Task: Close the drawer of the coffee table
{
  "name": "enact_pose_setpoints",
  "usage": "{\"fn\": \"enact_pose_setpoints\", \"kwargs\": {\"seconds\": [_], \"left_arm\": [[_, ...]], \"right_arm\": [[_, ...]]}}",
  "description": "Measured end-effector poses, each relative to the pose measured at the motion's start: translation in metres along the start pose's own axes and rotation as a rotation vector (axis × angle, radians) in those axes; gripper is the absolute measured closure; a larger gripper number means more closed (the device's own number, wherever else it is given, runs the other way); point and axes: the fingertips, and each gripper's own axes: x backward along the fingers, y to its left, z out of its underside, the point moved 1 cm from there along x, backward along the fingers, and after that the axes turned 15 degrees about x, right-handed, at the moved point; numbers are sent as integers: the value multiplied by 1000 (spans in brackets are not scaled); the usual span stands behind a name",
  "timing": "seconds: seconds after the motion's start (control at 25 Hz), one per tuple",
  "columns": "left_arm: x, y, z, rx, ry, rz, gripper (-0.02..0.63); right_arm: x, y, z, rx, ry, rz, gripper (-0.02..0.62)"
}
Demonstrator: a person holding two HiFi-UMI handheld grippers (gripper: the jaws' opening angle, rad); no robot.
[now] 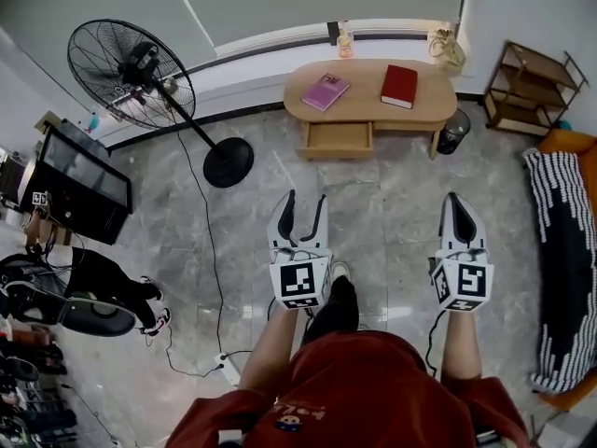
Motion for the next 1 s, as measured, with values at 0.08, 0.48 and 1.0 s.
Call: {"fn": "enact_pose_setpoints", "kwargs": {"seconds": [0.08,0.48,1.0], "left_arm": [[-18,9,0,3,-9,-1,396],[-122,83,-13,6,-13,-23,396],[-202,160,5,39,38,-31,396]], "right_arm": [[-21,-4,-6,13,-13,7,598],[-154,16,-18,21,2,-16,598],[-260,60,-14,40,50,-60,598]]}}
